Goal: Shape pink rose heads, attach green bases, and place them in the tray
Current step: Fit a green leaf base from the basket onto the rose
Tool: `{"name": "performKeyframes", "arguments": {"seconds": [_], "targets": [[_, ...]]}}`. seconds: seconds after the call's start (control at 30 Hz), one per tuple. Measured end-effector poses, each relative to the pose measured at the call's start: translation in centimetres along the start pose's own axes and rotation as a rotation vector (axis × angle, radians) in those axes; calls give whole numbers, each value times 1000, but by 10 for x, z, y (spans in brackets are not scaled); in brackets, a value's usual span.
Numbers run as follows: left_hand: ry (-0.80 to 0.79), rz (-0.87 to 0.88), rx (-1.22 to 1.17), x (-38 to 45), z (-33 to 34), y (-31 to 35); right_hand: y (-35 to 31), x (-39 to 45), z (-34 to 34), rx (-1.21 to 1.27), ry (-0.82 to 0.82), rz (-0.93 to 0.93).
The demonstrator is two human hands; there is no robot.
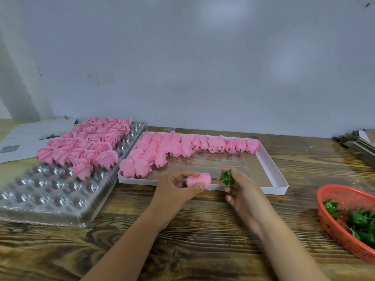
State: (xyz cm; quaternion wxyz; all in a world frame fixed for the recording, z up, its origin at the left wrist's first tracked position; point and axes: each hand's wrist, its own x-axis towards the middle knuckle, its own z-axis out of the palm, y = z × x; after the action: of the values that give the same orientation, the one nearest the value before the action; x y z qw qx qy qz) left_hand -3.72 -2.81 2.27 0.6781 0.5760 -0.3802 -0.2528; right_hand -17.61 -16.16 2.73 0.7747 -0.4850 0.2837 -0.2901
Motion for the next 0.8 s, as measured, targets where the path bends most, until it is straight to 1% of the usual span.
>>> {"name": "performKeyframes", "arguments": {"seconds": [0.17, 0.23, 0.53, 0.7, 0.8], "targets": [[1, -7, 7, 0, 1, 0, -6, -5, -4, 191, -71, 65], [-1, -3, 10, -1, 1, 0, -6, -6, -5, 229, -92, 85], [-15, 13, 0, -3, 2, 4, -2, -9, 1, 134, -91, 70], [-18, 3, 17, -2, 2, 3, 2, -11, 1, 19, -91, 66], [-22, -11, 26, -2, 2, 2, 1, -11, 1, 13, -88, 42]]}}
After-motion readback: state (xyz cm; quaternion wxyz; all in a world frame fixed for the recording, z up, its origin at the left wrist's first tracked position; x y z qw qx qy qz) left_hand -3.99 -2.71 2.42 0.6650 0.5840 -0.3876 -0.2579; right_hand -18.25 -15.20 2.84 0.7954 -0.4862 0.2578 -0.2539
